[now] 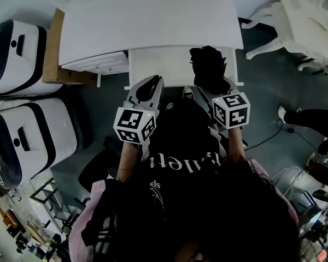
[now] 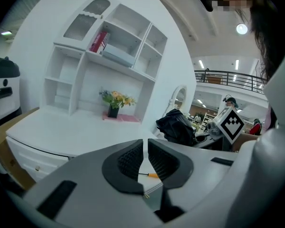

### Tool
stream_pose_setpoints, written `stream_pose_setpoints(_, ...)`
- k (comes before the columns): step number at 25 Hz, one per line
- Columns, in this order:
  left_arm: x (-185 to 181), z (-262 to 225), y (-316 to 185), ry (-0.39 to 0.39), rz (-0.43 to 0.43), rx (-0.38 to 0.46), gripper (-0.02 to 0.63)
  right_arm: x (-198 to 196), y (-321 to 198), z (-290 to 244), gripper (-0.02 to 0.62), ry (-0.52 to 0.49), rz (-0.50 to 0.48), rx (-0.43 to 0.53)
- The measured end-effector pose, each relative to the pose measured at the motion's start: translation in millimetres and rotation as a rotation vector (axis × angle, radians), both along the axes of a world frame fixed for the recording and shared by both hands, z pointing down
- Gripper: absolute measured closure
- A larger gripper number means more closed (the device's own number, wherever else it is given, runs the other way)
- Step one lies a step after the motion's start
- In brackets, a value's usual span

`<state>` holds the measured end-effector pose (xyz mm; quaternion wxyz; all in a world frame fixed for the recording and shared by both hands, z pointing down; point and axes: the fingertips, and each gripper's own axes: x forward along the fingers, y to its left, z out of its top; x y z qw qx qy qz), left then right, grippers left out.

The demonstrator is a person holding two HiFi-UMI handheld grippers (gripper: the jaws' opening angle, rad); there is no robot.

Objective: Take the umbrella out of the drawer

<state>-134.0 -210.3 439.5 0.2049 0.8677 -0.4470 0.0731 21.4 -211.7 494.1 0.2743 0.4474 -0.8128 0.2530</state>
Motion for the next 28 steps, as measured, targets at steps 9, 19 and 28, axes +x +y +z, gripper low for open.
stream_pose_setpoints(9,5,5,20,0.029,0.042,-0.012,0.565,-7,34,0,0.314,-0.009,0.023,-0.032)
stream_pose_setpoints(19,6,-3,26,0.041,0.02,0.015,0.565,-7,46,-4,0.314,-0.022,0.013,-0.041)
stream_pose_setpoints(28,35,-14,61,0.044,-0.008,0.031,0.565,21,83,-13,0.314,-0.036,-0.004,-0.019)
